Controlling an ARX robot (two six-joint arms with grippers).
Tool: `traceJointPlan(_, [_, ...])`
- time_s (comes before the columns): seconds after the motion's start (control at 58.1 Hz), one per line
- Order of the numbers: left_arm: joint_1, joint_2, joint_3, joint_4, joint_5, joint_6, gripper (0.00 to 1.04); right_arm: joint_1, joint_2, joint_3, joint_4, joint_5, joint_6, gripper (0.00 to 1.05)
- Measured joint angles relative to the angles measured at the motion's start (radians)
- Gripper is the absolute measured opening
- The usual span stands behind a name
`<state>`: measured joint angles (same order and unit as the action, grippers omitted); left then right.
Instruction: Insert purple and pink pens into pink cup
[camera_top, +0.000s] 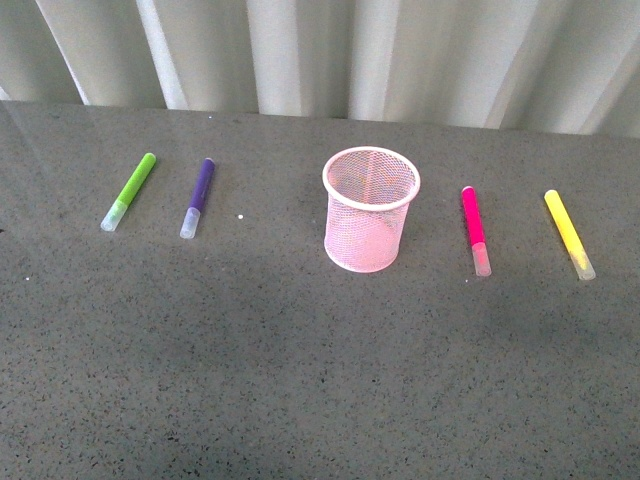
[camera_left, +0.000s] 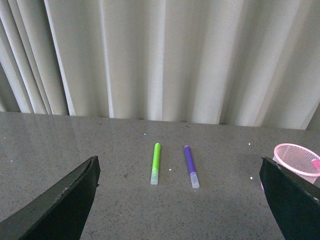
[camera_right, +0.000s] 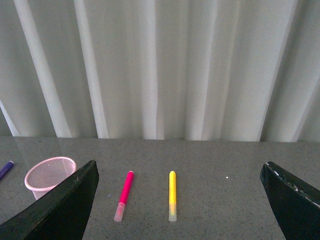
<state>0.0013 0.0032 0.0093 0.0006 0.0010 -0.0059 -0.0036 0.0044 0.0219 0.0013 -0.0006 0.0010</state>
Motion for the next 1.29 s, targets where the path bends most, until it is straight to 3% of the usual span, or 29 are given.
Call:
traceJointPlan(1.051, [0.000, 0.000, 0.000, 0.000, 0.000, 0.000, 0.98, 0.000, 0.000, 0.000, 0.000, 0.000, 0.000, 0.98])
traceJointPlan(1.085, [-0.013, 0.017, 0.008, -0.026, -0.023, -0.016, 0.98, 0.000, 0.000, 0.000, 0.000, 0.000, 0.000, 0.98])
traceJointPlan(1.12, [-0.058, 0.083, 0.066, -0.167, -0.180, -0.093, 0.98, 0.000, 0.000, 0.000, 0.000, 0.000, 0.000, 0.98])
traceJointPlan(1.189, [-0.129, 0.277, 0.197, -0.378, -0.402, -0.268, 0.98, 0.000, 0.000, 0.000, 0.000, 0.000, 0.000, 0.98])
traceJointPlan(1.223, [-0.150, 0.377, 0.248, -0.368, -0.424, -0.297, 0.98, 0.000, 0.000, 0.000, 0.000, 0.000, 0.000, 0.98])
traceJointPlan(1.292, [-0.148, 0.518, 0.328, -0.260, -0.377, -0.304, 0.98, 0.000, 0.000, 0.000, 0.000, 0.000, 0.000, 0.98])
